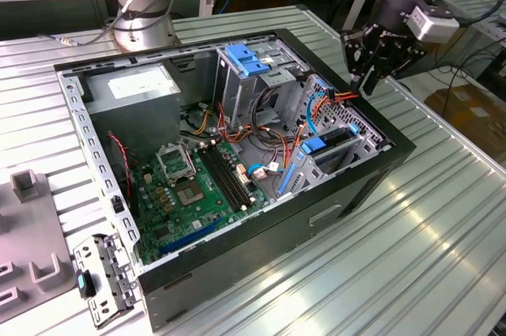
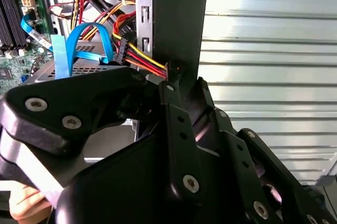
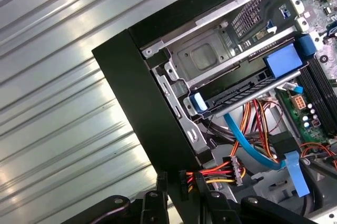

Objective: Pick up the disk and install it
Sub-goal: 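Insert the first disk wire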

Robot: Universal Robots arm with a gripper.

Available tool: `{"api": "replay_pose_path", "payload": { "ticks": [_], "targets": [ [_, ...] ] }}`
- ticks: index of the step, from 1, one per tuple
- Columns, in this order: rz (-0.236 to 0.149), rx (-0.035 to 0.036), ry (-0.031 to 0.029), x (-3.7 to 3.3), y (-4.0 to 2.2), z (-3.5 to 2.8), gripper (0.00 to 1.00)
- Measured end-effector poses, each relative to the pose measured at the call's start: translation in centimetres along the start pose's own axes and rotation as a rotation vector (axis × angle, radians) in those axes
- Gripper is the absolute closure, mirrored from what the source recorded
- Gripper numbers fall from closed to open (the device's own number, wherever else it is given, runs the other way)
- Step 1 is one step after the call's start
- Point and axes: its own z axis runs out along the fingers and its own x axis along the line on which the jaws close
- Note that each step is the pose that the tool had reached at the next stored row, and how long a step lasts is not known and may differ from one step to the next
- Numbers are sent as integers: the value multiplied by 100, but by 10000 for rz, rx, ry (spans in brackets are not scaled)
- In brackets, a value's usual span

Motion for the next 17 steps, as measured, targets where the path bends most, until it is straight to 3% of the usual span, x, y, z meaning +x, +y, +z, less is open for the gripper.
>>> {"api": "replay_pose_path", "payload": {
  "ticks": [4,8,9,11,17],
  "targets": [
    [-521,12,-1,-19,10,21,67],
    [-551,16,3,-21,11,22,69],
    [-551,15,4,-21,11,22,75],
    [-551,15,4,-17,10,-38,84],
    [-548,15,3,-43,24,-41,84]
  ]
}}
